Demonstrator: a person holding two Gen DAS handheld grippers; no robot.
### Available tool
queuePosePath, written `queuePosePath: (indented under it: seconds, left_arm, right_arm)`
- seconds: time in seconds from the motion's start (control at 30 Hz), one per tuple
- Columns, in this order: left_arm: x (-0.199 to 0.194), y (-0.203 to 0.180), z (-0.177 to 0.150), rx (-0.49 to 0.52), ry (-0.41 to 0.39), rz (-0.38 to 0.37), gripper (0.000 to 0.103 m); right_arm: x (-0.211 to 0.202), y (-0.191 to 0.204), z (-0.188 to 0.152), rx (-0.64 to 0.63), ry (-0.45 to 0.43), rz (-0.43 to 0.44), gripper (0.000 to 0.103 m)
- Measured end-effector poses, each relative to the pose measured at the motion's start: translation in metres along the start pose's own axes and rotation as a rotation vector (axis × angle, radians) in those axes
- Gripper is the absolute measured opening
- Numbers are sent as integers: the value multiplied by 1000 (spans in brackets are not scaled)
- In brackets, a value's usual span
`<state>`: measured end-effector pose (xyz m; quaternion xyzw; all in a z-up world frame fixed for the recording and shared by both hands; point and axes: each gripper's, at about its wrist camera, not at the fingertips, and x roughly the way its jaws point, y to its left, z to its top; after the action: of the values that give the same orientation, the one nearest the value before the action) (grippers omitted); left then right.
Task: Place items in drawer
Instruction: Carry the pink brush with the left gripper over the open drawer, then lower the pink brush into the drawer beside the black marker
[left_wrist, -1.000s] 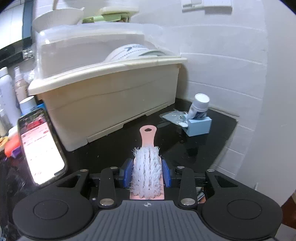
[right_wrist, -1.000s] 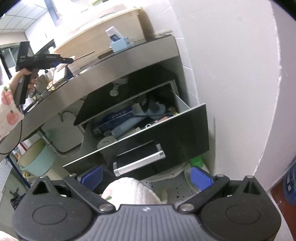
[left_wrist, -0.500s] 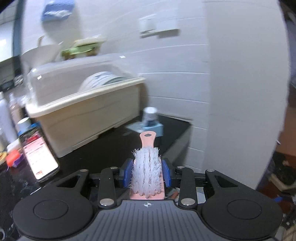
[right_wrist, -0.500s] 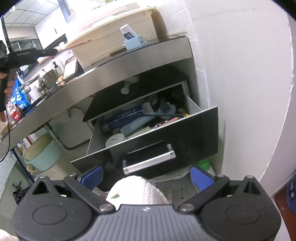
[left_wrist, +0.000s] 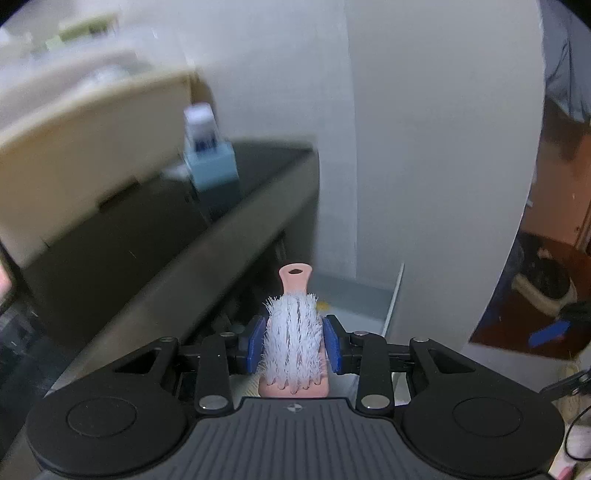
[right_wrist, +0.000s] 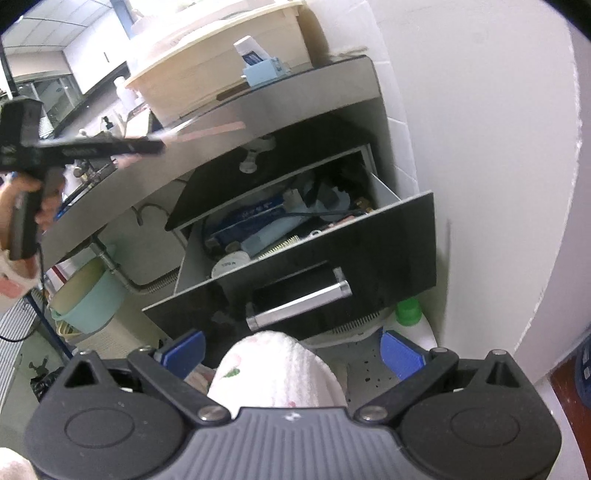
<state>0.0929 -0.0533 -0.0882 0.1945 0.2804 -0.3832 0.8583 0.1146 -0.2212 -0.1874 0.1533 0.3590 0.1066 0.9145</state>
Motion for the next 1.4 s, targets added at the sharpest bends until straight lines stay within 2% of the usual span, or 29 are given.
queuePosePath:
  seconds: [0.23, 0.5, 0.77, 0.9, 1.07, 1.23, 1.4]
  left_arm:
    - [88, 7, -23, 26, 147, -69, 34]
    - [155, -4, -35, 156, 222, -184, 34]
    - [192, -8, -56, 179, 303, -247, 34]
    - [202, 0, -56, 148, 319, -300, 34]
    - [224, 9, -54, 100, 412, -380, 34]
    - [244, 8, -61, 117, 502, -399, 34]
    - [253, 2, -70, 168, 542, -378, 34]
  right_arm:
    - [2, -12, -9, 61, 15, -22, 102]
    - [5, -24, -15, 109, 40, -48, 102]
    - [10, -31, -14, 138, 52, -61, 102]
    - [15, -33, -14, 148, 64, -61, 102]
    - [20, -34, -16, 165, 76, -47, 102]
    - [23, -35, -18, 182, 85, -48, 102]
    - [24, -40, -20, 202, 87, -57, 102]
